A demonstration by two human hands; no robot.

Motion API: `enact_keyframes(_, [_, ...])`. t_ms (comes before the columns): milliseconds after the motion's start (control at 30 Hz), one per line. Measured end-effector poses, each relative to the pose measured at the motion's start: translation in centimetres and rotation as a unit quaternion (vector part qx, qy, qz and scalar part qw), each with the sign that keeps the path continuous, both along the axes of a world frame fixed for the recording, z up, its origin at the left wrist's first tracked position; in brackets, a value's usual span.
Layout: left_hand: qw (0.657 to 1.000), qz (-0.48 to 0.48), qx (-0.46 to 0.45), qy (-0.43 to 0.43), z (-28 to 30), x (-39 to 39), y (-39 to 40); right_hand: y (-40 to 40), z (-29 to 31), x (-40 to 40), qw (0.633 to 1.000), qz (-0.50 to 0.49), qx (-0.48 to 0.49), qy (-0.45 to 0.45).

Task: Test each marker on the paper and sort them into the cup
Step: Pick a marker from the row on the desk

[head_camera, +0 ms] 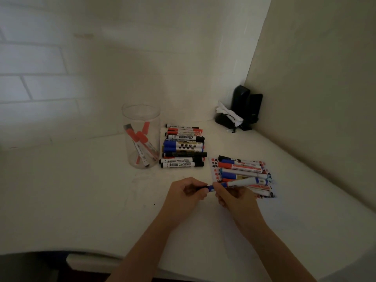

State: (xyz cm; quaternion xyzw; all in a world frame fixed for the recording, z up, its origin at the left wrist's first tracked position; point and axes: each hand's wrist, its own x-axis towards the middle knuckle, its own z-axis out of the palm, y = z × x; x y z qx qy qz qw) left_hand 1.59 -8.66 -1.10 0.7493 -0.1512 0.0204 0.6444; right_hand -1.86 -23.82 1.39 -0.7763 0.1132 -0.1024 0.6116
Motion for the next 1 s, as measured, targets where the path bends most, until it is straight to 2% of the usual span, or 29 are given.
enact_keyframes(100, [1.000, 0.003, 0.002, -0.002, 0.4, -0.2, -0.2, -0.5, 0.8, 0.0, 0.998, 0.042, 0.040, 0.024])
enact_keyframes(200, [1.000, 0.013, -0.026, 0.008, 0.6, -0.5, -0.1, -1.9, 2.0, -0.9, 0.985, 0.083, 0.128, 0.076])
enact_keyframes(267, [0.998, 0.016, -0.052, 0.018, 0.6, -0.6, 0.1, -3.7, 2.9, -1.8, 0.980, 0.073, 0.167, 0.083])
enact_keyframes(300, [0.998, 0.013, -0.058, 0.020, 0.6, -0.6, 0.1, -4.7, 3.3, -2.1, 0.983, 0.066, 0.153, 0.073])
enact_keyframes(333, [0.998, 0.008, -0.055, 0.018, 0.6, -0.6, 0.1, -5.7, 3.7, -2.4, 0.992, 0.062, 0.094, 0.061])
enact_keyframes(400, [0.999, 0.000, -0.043, 0.011, 0.5, -0.7, -0.1, -7.0, 4.3, -2.7, 0.986, 0.088, -0.133, 0.036])
enact_keyframes(467, [0.999, -0.004, -0.033, -0.005, 0.4, -0.7, -0.2, -7.2, 4.6, -2.5, 0.934, 0.142, -0.328, 0.012])
enact_keyframes(533, [1.000, -0.004, -0.027, -0.012, 0.2, -0.5, -0.1, -6.5, 4.5, -2.0, 0.891, 0.184, -0.414, 0.006])
enact_keyframes(567, [1.000, -0.003, -0.026, -0.012, 0.1, -0.4, -0.1, -6.3, 4.3, -1.7, 0.880, 0.194, -0.433, 0.001])
enact_keyframes(633, [1.000, 0.004, -0.017, -0.014, -0.1, -0.3, 0.0, -6.4, 4.0, -0.8, 0.889, 0.181, -0.422, -0.010])
enact_keyframes(733, [0.999, 0.026, -0.014, 0.011, -0.2, -0.3, -0.1, -8.6, 3.6, 1.1, 0.914, 0.064, -0.401, -0.022])
enact_keyframes(833, [0.999, 0.045, -0.009, 0.018, -0.3, -0.1, -0.1, -11.3, 3.0, 3.1, 0.888, -0.023, -0.459, 0.005])
enact_keyframes(1000, [0.997, 0.041, 0.047, 0.046, -0.1, 0.8, -0.1, -11.4, 2.2, 4.7, 0.862, -0.026, -0.500, 0.075])
